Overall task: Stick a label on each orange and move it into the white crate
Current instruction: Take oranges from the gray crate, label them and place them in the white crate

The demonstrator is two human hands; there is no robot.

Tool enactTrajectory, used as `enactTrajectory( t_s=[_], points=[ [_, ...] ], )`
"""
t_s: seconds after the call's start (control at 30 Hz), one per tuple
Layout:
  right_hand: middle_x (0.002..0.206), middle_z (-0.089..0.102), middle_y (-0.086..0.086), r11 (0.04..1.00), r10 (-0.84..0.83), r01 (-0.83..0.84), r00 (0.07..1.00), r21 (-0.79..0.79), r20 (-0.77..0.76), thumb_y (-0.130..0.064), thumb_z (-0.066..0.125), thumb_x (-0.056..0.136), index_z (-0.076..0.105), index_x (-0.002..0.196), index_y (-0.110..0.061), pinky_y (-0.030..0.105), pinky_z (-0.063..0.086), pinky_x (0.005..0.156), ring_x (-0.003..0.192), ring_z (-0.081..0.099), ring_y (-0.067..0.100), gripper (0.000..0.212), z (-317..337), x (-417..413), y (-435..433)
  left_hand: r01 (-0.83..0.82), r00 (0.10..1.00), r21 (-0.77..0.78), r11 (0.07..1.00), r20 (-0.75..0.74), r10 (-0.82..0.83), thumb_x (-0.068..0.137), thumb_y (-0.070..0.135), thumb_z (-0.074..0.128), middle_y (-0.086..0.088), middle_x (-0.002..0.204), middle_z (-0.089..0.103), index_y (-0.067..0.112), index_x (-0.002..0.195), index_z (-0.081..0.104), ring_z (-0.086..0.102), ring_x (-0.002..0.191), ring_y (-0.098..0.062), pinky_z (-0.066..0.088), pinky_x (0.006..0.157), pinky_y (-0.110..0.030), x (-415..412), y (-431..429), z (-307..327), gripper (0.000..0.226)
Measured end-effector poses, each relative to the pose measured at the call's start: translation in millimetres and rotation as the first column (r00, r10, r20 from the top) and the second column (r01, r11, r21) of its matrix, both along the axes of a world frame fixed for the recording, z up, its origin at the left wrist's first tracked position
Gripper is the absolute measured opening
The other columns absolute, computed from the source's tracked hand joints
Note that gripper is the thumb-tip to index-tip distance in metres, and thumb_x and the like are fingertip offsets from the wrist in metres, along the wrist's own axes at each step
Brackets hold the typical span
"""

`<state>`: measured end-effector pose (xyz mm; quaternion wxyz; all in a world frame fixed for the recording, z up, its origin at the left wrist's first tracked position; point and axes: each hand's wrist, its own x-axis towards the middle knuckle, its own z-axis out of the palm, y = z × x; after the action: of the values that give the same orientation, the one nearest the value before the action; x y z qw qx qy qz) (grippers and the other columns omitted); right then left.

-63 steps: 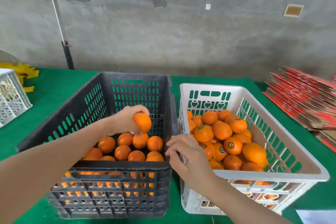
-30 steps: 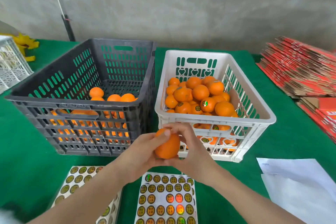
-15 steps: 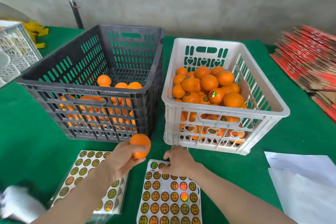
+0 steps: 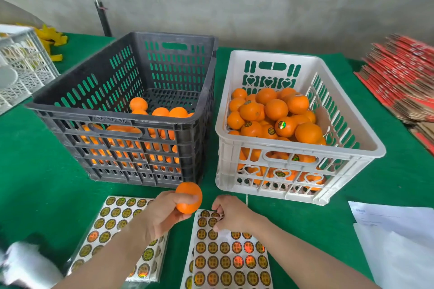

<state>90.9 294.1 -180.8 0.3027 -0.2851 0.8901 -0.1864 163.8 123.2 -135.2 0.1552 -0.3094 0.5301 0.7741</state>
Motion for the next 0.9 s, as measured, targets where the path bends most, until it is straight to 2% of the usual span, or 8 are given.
enactTrajectory(
  t_s=[0.17,0.3,0.37,0.5,0.6,0.67,0.77,0.9],
  points=[
    [0.099,0.066,0.004,0.994,-0.098,0.098,0.995,-0.056,0.013,-0.013,0.07,0.078,0.067,0.101,-0.008,0.019,0.04,0.072,0.082,0.055,0.012,0.024,-1,-9,6,0.035,0.999,-0.008,0.999,-0.002,-0.035,0.057,0.009,0.074,-0.019,0.115,0.059,-0.001,0.118,0.053,0.056,0.098,-0.028,0.048,0.078,-0.033,0,2,-4,0.065],
    [0.098,0.065,0.001,0.978,-0.161,0.157,0.987,-0.135,-0.016,-0.011,0.065,0.083,0.066,0.094,-0.012,0.016,0.038,0.072,0.08,0.052,0.009,0.011,-3,-13,8,0.079,0.996,-0.006,0.997,-0.034,-0.079,0.051,0.007,0.082,-0.017,0.113,0.062,0.001,0.113,0.056,0.057,0.1,-0.028,0.047,0.081,-0.032,-2,3,-7,0.067],
    [0.094,0.063,-0.003,0.968,-0.174,0.169,0.985,-0.184,-0.011,-0.012,0.061,0.086,0.064,0.092,-0.015,0.012,0.038,0.069,0.082,0.054,0.009,0.007,2,-16,7,0.133,0.989,-0.021,0.991,-0.064,-0.134,0.05,0.021,0.079,-0.013,0.11,0.066,0.005,0.11,0.06,0.058,0.102,-0.026,0.043,0.086,-0.032,-4,4,-5,0.065],
    [0.083,0.062,-0.01,0.948,-0.157,0.157,0.987,-0.278,0.023,-0.008,0.06,0.087,0.064,0.089,-0.019,0.006,0.04,0.064,0.074,0.056,0.003,0.012,19,-20,6,0.285,0.953,-0.04,0.958,-0.095,-0.288,0.039,0.033,0.081,-0.007,0.104,0.073,0.009,0.106,0.066,0.062,0.103,-0.023,0.041,0.096,-0.035,-10,6,-3,0.073],
    [0.084,0.059,-0.013,0.915,-0.19,0.192,0.981,-0.354,0.039,-0.001,0.059,0.086,0.063,0.093,-0.019,0.008,0.043,0.072,0.082,0.056,0.004,0.02,29,-14,6,0.353,0.929,-0.066,0.933,-0.088,-0.358,0.042,0.032,0.081,-0.008,0.097,0.074,0.007,0.104,0.067,0.068,0.088,-0.018,0.048,0.08,-0.029,-15,15,-4,0.069],
    [0.097,0.056,-0.01,0.906,-0.27,0.199,0.952,-0.372,-0.148,-0.009,0.06,0.087,0.064,0.096,-0.019,0.01,0.037,0.082,0.096,0.049,0.005,0.015,30,-6,8,0.302,0.95,-0.033,0.953,-0.069,-0.304,0.048,0.028,0.079,-0.01,0.093,0.074,0.006,0.106,0.065,0.067,0.085,-0.02,0.049,0.077,-0.03,-18,18,-8,0.064],
    [0.098,0.053,-0.005,0.934,-0.282,0.136,0.849,-0.33,-0.447,-0.026,0.057,0.088,0.068,0.093,-0.019,0.02,0.032,0.088,0.101,0.044,0.011,0.014,22,9,15,0.193,0.981,0.042,0.98,-0.043,-0.192,0.048,0.03,0.08,-0.018,0.106,0.07,0.006,0.117,0.058,0.064,0.099,-0.032,0.049,0.09,-0.04,-21,17,-13,0.076],
    [0.098,0.058,-0.002,0.94,-0.301,0.219,0.894,-0.264,-0.332,-0.039,0.051,0.09,0.068,0.101,-0.022,0.024,0.038,0.084,0.1,0.05,0.014,0.027,14,23,15,0.142,0.989,0.152,0.978,-0.057,-0.135,0.037,0.03,0.086,-0.022,0.103,0.07,0.006,0.119,0.056,0.067,0.089,-0.035,0.051,0.082,-0.044,-22,16,-16,0.091]
  ],
)
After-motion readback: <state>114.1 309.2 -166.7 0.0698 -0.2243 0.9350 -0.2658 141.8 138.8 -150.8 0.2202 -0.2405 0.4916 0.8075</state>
